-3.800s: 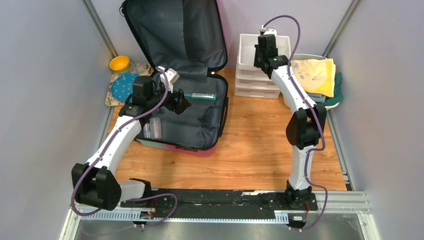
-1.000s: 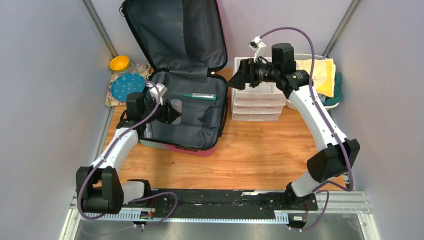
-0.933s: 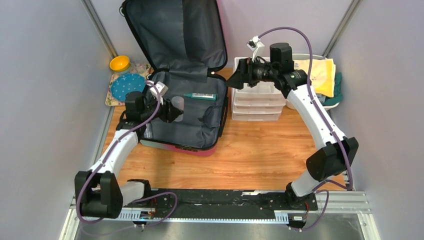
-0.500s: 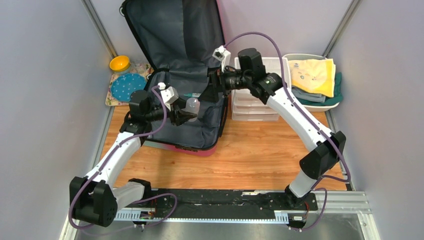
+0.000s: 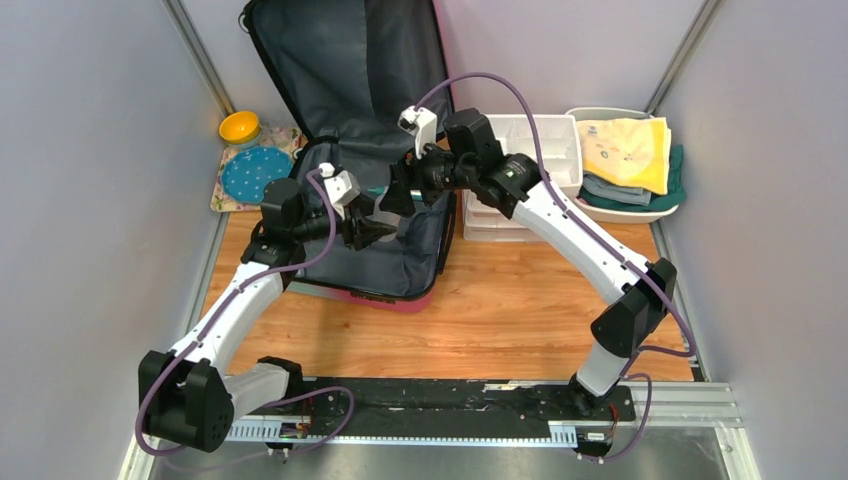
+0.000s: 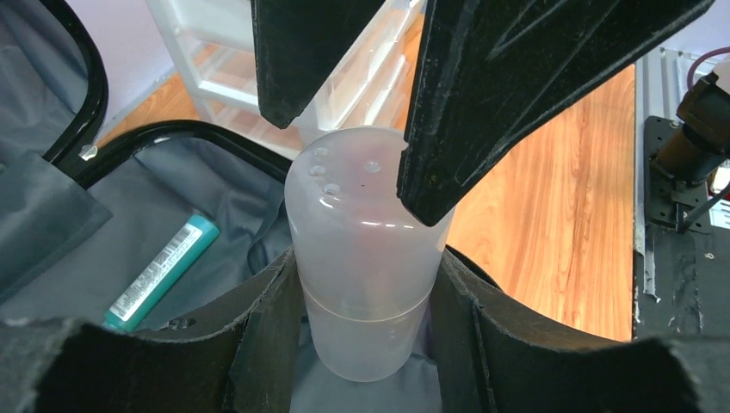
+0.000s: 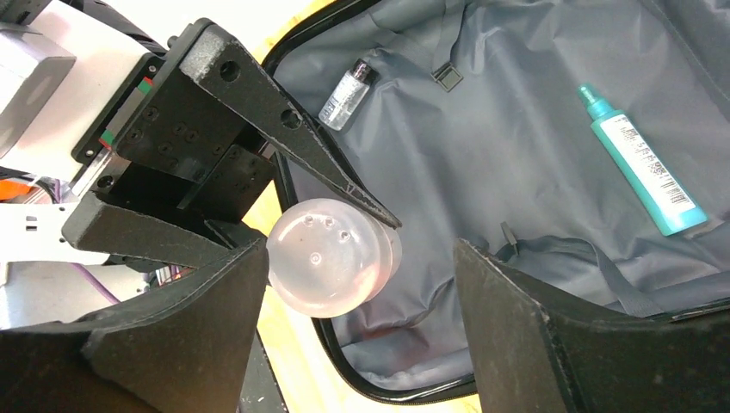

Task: Open, take out, and arrange the luggage

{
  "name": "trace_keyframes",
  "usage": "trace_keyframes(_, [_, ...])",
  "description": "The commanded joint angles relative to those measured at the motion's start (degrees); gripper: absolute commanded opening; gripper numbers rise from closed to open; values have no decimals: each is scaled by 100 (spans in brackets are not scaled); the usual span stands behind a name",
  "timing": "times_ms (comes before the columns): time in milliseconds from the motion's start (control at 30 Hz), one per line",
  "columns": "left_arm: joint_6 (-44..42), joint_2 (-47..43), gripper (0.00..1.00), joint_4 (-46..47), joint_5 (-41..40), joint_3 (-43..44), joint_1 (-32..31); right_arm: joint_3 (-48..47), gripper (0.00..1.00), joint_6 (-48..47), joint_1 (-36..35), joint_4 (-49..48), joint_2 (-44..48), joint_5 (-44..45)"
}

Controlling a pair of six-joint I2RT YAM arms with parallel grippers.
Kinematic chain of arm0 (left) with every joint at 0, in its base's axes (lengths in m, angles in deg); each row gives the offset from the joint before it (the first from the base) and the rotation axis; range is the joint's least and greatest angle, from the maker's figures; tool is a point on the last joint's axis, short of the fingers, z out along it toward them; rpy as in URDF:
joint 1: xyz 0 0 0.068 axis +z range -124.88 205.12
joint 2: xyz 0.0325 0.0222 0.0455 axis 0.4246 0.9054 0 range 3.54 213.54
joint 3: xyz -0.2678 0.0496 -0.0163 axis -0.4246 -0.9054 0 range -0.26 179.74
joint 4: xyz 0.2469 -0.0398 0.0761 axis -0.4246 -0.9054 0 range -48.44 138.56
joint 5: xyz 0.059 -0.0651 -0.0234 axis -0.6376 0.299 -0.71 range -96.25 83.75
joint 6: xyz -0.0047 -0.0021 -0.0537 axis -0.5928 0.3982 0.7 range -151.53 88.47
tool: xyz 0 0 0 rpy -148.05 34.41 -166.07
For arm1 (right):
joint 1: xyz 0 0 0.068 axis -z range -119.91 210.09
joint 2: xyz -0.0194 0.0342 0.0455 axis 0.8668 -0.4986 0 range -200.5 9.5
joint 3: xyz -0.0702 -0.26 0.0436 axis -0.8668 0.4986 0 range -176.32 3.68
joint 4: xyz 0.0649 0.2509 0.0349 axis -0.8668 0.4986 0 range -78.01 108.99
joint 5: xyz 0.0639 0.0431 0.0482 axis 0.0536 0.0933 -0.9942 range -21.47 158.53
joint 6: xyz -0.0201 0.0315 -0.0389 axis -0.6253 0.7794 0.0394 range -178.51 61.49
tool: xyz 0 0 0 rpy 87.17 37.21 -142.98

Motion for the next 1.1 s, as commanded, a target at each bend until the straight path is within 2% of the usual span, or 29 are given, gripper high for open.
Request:
trace_keyframes(0, [121, -42, 34, 394, 162, 226, -55, -83, 80, -269, -146, 24, -49, 613])
trace_keyframes(133, [157, -33, 34, 430, 101, 217, -55, 23, 77, -349, -199, 94, -5, 842])
trace_keyframes(200, [192, -16, 34, 474, 92, 217, -55, 23, 82, -332, -190, 94, 4, 842])
trace_keyframes(333, [271, 46, 34, 535, 39, 252, -55, 75, 82, -331, -242, 120, -4, 815])
trace_keyframes(533, [394, 134, 34, 570, 4, 305, -55, 234, 70, -340, -339, 76, 13, 1053])
trace_keyframes(633, [412, 151, 35, 562, -22, 313, -63, 252, 61, -358, -331, 77, 22, 1114])
trace_keyframes(700, [420, 134, 35, 544, -40, 305, -55, 234, 48, -375, -339, 76, 31, 1237])
trace_keyframes(733, [429, 125, 38, 535, -75, 305, -55, 217, 42, -384, -331, 77, 48, 1281])
trace_keyframes(767, [455, 125, 43, 527, -84, 313, -55, 182, 28, -402, -331, 59, 57, 1325])
trace_keyframes(800, [447, 125, 48, 474, -84, 305, -55, 147, 22, -472, -322, 59, 74, 1421])
trace_keyframes(833, [447, 125, 59, 404, -93, 357, -55, 111, 18, -490, -296, 59, 92, 1457])
trace_keyframes(867, [438, 125, 62, 282, -93, 392, -55, 59, 12, -516, -261, 59, 118, 1483])
trace_keyframes(933, [412, 151, 72, -70, -180, 471, -55, -108, 9, -525, -121, 41, 171, 1510])
trace_keyframes(1067, [219, 81, 79, -668, -277, 533, -46, -407, 3, -621, 240, 59, 329, 1493])
